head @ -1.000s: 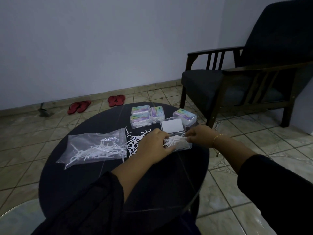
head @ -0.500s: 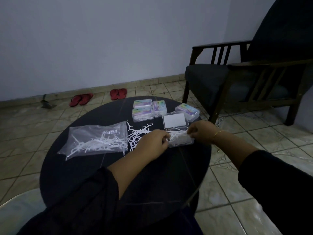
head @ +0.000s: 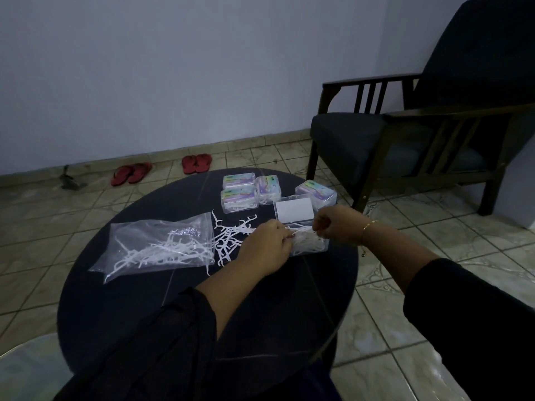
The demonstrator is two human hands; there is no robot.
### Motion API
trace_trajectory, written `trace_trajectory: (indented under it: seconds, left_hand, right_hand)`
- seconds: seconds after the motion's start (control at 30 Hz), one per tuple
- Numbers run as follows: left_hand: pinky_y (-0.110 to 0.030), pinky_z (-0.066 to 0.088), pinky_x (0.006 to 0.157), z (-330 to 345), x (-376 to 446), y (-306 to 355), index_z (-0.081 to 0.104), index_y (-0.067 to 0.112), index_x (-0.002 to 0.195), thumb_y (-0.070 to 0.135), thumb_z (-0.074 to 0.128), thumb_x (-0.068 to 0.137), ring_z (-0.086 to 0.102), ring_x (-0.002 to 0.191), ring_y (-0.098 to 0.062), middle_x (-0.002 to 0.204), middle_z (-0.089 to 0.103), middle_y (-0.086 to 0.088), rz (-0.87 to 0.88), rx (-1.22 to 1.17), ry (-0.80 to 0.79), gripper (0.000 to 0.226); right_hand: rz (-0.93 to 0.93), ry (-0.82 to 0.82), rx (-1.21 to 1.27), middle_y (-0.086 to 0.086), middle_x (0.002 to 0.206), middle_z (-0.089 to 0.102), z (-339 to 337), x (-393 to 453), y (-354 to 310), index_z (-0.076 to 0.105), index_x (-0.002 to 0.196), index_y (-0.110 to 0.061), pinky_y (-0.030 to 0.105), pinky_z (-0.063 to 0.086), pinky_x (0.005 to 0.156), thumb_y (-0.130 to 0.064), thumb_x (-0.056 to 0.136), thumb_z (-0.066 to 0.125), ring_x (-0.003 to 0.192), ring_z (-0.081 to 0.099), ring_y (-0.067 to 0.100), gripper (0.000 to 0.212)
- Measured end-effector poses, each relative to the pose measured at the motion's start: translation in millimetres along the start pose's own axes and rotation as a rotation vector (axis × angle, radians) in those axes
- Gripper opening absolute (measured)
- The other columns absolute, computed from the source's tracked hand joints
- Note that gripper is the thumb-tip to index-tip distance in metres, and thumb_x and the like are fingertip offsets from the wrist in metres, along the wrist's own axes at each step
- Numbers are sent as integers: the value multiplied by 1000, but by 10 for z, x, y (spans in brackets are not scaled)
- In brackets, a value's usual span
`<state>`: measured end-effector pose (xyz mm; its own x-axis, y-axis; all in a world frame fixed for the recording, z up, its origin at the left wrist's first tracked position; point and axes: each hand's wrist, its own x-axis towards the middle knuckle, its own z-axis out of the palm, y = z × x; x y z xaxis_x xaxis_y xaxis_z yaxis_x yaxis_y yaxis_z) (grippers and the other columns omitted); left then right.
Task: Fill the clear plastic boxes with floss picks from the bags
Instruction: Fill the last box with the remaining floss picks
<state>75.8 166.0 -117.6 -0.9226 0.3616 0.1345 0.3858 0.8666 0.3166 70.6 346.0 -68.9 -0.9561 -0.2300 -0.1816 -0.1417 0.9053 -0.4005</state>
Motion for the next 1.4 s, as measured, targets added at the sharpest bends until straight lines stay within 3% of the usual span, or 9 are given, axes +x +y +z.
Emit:
trace_trajectory:
  seconds: [0.2,0.33,0.43,0.53,0.63,0.83,0.93,1.1,1.4]
  left_hand:
    - [-36,46,91,10,-26,-40,59,19,128,31,45,96,48,116,-16,128,50,2,14,-24,2,37]
    - [-30,43,89,19,-60,-30,56,18,130,23,46,93,46,116,-13,128,49,4,5,-95,97,38]
    - [-30,41,93,22,-75,-57,52,20,133,22,45,93,44,118,-14,133,48,4,42,-50,159,41]
    - [-34,28,103,19,-54,-73,36,25,145,35,38,100,34,126,-17,154,27,8,80,93,86,47]
    - [-37,19,105,0,5,-71,17,29,151,44,26,102,20,134,-17,159,9,13,67,197,-61,52]
    - [-35,22,99,-1,55,-41,37,28,144,41,30,102,27,128,-15,148,36,15,104,244,-40,45]
    - [-35,24,99,22,46,-53,41,31,141,45,34,100,28,128,-14,148,36,16,118,249,10,44]
    - [-34,24,99,10,35,-27,33,31,146,49,36,98,30,127,-14,146,40,14,157,224,16,51]
    - [-35,32,89,85,-10,-19,61,24,125,42,52,93,47,113,-22,116,63,4,236,177,161,38]
  right_hand:
    - [-52,8,27,-1,98,54,-23,43,-72,58,96,-16,23,43,83,-9,89,60,100,53,17,10]
    - [-34,106,82,1,98,56,86,65,-60,60,99,-14,18,43,75,-6,89,58,94,53,14,13]
    - [41,243,41,4,110,58,155,86,27,64,103,-16,29,48,90,-14,88,62,103,53,16,15]
    - [149,287,-31,3,118,54,221,107,109,61,113,-22,41,44,97,-29,86,64,110,50,20,27]
    - [198,202,-19,2,119,58,265,128,133,54,124,-24,44,41,99,-33,90,58,112,52,21,36]
    - [167,120,-32,6,112,61,288,124,135,62,119,-22,45,44,97,-28,95,51,107,55,23,27]
    - [154,168,-56,3,115,61,312,117,137,64,118,-31,44,45,97,-29,92,55,109,53,22,27]
    - [151,183,-86,2,113,57,340,112,126,63,117,-39,44,45,96,-42,88,60,108,51,22,30]
    - [143,168,-37,3,112,61,350,116,145,64,117,-33,44,45,97,-41,86,63,107,54,21,32]
